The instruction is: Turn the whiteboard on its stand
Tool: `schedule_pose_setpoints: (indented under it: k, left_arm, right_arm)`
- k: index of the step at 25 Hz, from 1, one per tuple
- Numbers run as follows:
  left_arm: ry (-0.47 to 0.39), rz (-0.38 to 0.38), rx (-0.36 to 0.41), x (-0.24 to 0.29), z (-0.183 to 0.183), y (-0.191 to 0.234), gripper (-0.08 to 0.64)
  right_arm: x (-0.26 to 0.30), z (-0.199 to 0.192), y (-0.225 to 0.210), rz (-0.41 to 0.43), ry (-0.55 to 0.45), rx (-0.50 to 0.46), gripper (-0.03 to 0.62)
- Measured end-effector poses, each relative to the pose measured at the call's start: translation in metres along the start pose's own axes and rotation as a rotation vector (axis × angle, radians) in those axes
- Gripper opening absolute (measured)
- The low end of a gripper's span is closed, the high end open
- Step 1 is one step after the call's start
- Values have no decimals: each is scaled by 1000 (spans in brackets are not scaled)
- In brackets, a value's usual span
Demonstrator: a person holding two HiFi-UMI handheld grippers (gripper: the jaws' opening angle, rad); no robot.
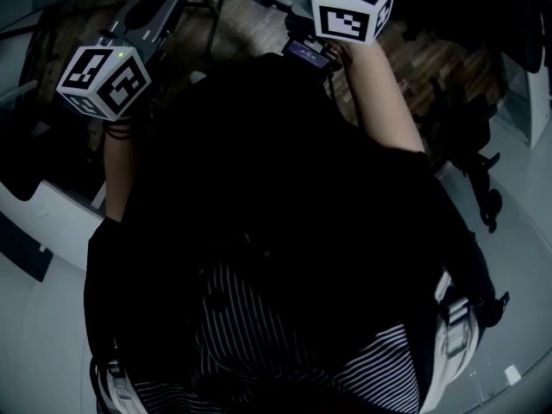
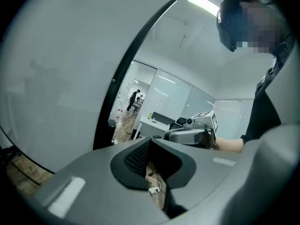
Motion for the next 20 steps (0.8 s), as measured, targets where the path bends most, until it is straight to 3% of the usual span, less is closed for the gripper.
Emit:
schedule_pose_setpoints:
  k: [7,13,20]
  left_arm:
    - [37,-62,-7,4,2,16,2]
    - [44,-108,-19,-42,-12,40,3]
    - [57,-106,-42,-61,-23,56,2]
  right_arm:
    - [5,5,-11,-99,-26,8,2]
    - [45,2,16,-190,-46,10,2]
    - [59,-5,12,-312,-38,13,2]
Point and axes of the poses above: the fingertips, and each gripper's own axes: x forward along the fingers, y to its left, z out of its top, the point moved 3 cm from there along -x, backward along the fingers, and after that the axes turned 1 degree about -z, right-handed, at the moved point
